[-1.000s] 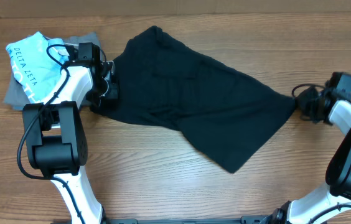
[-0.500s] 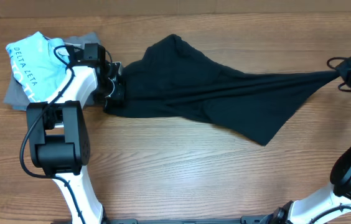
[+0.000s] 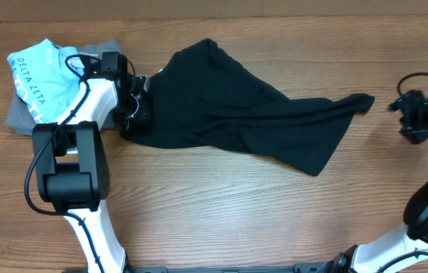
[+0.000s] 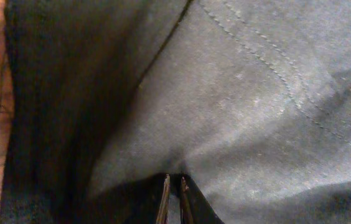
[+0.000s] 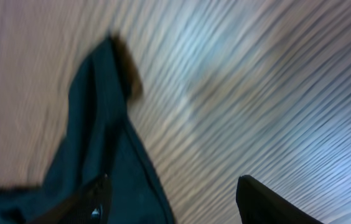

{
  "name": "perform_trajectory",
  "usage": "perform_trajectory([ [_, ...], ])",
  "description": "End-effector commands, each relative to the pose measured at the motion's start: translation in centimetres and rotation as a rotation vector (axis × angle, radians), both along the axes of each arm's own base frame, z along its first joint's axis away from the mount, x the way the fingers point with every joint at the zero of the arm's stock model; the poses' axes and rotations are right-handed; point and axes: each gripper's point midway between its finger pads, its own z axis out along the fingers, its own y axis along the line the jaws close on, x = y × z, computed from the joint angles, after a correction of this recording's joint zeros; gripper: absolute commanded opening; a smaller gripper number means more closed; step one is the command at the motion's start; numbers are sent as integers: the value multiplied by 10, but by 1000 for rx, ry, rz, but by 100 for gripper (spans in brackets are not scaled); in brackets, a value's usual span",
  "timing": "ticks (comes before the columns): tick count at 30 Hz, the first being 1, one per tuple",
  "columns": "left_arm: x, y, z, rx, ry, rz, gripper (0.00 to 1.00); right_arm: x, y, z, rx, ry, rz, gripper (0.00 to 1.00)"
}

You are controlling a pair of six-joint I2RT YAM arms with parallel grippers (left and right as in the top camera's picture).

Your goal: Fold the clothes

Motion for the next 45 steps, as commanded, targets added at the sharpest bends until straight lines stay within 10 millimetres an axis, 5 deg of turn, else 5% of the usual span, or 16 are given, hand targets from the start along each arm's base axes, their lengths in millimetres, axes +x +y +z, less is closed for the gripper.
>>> perform_trajectory([
  [1,36,-19,45,-99,-136,-85,12,-18,62,-29,101,93,116,68],
  [5,50,-48,72,-106,-214,-197,15,-33,113,-60,139,142,226,75],
  [9,43,-72,71,-72,-219,-304,19,-48,137,-84,149,178,229,73],
  [12,42,-76,67,3,-217,-331,22,-53,143,-97,151,170,225,50],
  [13,42,-78,66,24,-222,-348,23,-55,144,-99,150,177,226,25],
  [15,42,-83,66,46,-230,-379,26,-65,129,-99,89,235,208,4],
  [20,48,-92,68,54,-266,-392,33,-87,70,-71,-127,417,137,4],
  [23,54,-100,72,27,-301,-401,35,-101,32,-37,-300,540,79,4],
  [28,65,-123,77,6,-373,-430,39,-108,23,-18,-348,596,83,13],
  [29,66,-129,75,5,-383,-442,41,-111,22,-17,-355,611,86,24],
  [32,70,-150,63,9,-402,-478,42,-114,28,-17,-322,618,89,49],
  [35,73,-161,44,18,-403,-497,33,-108,31,-20,-300,591,83,62],
  [38,75,-165,18,18,-378,-495,16,-97,44,-25,-222,531,125,64],
  [40,76,-165,-8,20,-353,-497,10,-78,70,-30,-72,417,242,64],
  [45,95,-148,-38,95,-368,-417,4,-52,115,-24,157,217,410,64],
])
